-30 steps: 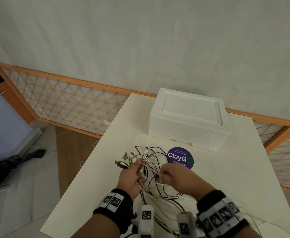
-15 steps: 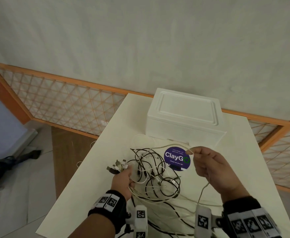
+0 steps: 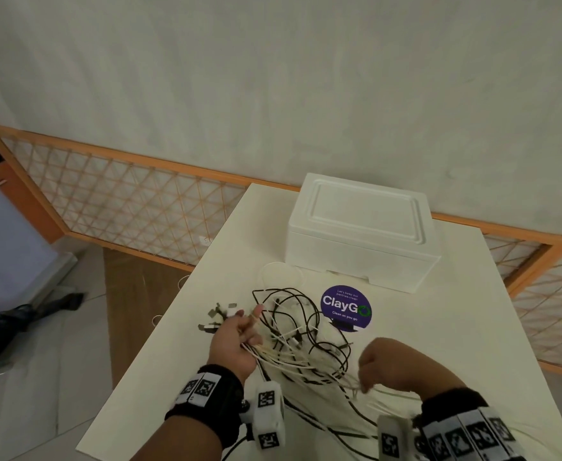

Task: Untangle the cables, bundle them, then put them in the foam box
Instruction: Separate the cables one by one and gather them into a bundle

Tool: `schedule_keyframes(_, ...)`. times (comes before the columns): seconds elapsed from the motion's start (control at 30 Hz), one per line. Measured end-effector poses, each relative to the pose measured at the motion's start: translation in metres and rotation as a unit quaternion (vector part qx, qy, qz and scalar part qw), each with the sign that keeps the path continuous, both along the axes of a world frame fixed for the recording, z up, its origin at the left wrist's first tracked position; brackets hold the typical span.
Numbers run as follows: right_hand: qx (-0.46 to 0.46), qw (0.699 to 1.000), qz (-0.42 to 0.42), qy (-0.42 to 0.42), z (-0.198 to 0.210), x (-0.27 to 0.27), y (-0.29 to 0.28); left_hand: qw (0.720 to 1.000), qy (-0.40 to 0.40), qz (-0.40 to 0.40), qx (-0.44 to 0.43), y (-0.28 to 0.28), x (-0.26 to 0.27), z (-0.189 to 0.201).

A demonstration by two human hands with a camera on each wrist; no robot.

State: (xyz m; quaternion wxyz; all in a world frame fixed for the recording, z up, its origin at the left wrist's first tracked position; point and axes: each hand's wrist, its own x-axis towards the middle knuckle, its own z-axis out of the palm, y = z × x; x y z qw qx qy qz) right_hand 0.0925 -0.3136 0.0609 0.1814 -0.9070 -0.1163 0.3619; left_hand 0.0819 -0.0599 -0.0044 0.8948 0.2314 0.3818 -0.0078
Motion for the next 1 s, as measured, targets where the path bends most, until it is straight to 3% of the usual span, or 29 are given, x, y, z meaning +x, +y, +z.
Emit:
schedule_keyframes(0.2, -0.200, 0.978, -0.003, 0.058, -0.021, 0.005, -0.027, 0.997, 0.017, -0.040, 0.056, -0.013, -0.001, 0.000)
schedule_keyframes(0.27, -0.223, 0.974, 0.034, 0.007, -0.024, 0.004, -0.024, 0.994, 0.013, -0.058, 0.089, -0.019, -0.002, 0.002)
schedule_keyframes(0.3, -0.221, 0.973, 0.038, -0.063, -0.024, 0.004, -0.019, 0.992, 0.008, -0.069, 0.106, -0.020, -0.003, 0.002)
schedule_keyframes(0.33, -0.190, 0.971, 0.029, -0.140, -0.021, 0.004, -0.011, 0.989, 0.005, -0.084, 0.122, -0.021, -0.003, 0.003)
schedule_keyframes(0.37, -0.103, 0.976, -0.009, -0.193, -0.018, 0.004, 0.002, 0.986, 0.003, -0.098, 0.133, -0.023, -0.004, 0.003)
schedule_keyframes(0.43, 0.097, 0.976, -0.055, -0.188, -0.010, -0.001, 0.036, 0.982, 0.002, -0.123, 0.145, -0.030, -0.007, 0.004)
schedule_keyframes(0.47, 0.142, 0.976, -0.038, -0.160, -0.005, -0.006, 0.055, 0.980, 0.003, -0.132, 0.146, -0.033, -0.008, 0.004)
schedule_keyframes(0.57, 0.136, 0.975, 0.028, -0.173, -0.012, -0.014, 0.094, 0.983, -0.007, -0.136, 0.120, -0.039, -0.013, 0.008)
schedule_keyframes(0.67, 0.197, 0.955, 0.009, -0.220, -0.008, -0.013, 0.093, 0.988, -0.019, -0.107, 0.107, -0.031, -0.013, 0.013)
schedule_keyframes(0.8, 0.355, 0.930, -0.034, -0.084, 0.002, -0.012, 0.063, 0.994, -0.012, -0.060, 0.095, -0.014, -0.013, 0.001)
schedule_keyframes(1.0, 0.348, 0.934, -0.023, -0.073, 0.003, -0.013, 0.043, 0.992, 0.004, -0.078, 0.099, -0.018, -0.007, -0.003)
